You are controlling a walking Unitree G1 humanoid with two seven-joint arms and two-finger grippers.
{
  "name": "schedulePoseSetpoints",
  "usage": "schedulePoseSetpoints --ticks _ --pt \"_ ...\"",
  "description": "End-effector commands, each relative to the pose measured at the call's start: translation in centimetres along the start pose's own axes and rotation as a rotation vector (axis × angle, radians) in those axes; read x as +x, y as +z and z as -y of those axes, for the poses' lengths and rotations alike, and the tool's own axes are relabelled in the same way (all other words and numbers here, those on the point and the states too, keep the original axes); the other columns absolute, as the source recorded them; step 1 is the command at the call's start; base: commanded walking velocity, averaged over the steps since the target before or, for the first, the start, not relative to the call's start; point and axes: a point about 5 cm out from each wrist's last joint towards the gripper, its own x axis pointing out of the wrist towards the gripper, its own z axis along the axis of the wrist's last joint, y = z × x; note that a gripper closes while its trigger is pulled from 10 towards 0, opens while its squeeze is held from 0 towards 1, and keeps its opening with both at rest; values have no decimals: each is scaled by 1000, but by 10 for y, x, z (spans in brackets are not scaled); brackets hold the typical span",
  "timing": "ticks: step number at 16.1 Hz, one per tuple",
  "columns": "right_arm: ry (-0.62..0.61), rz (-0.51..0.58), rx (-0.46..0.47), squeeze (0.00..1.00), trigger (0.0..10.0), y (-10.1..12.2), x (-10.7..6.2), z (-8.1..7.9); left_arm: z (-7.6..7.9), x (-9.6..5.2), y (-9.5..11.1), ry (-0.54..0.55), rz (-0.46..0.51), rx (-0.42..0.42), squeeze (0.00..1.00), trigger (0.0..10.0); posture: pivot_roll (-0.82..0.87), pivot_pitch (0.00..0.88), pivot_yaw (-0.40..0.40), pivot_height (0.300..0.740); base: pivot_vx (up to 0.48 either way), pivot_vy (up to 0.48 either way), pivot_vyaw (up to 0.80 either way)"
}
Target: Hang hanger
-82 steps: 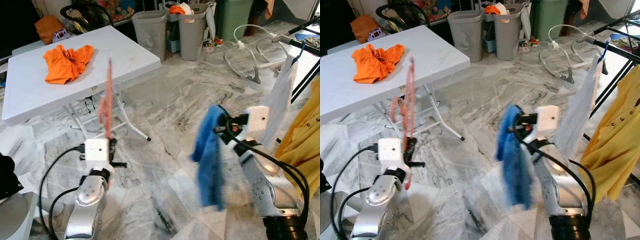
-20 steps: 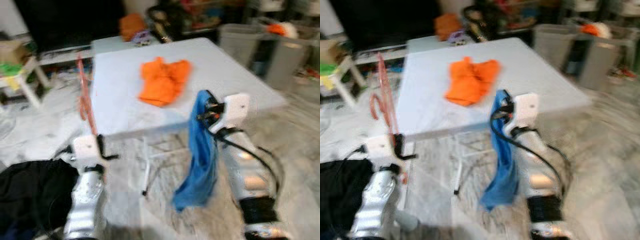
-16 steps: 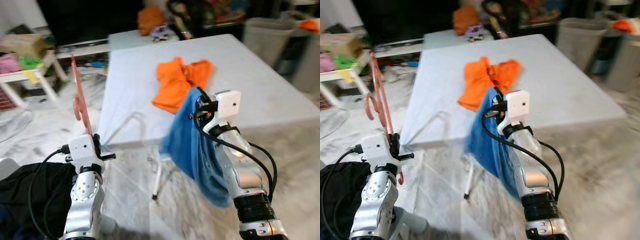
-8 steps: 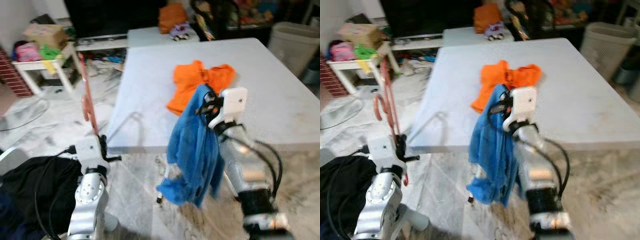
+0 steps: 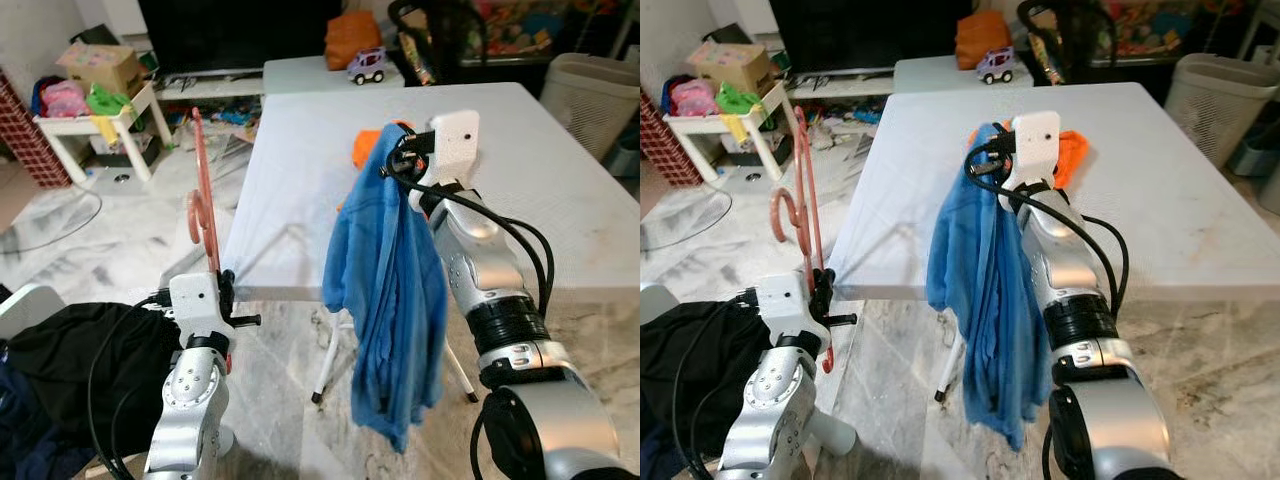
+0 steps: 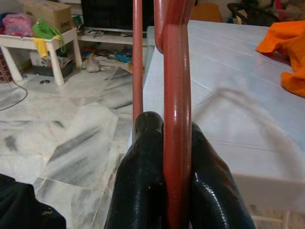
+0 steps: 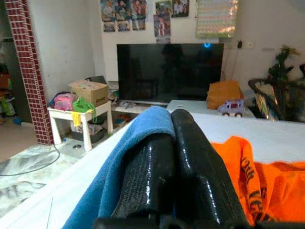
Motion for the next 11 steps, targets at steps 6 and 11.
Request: schedulePoseSetpoints --ticks 6,11 --pt "-103 -9 30 0 10000 -18 -21 17 7 -1 6 -70 12 -20 0 10000 -52 0 72 740 0 -134 0" --pt "-112 -4 27 0 10000 -18 -23 21 7 1 7 -77 7 -29 0 10000 -54 0 76 740 0 -454 0"
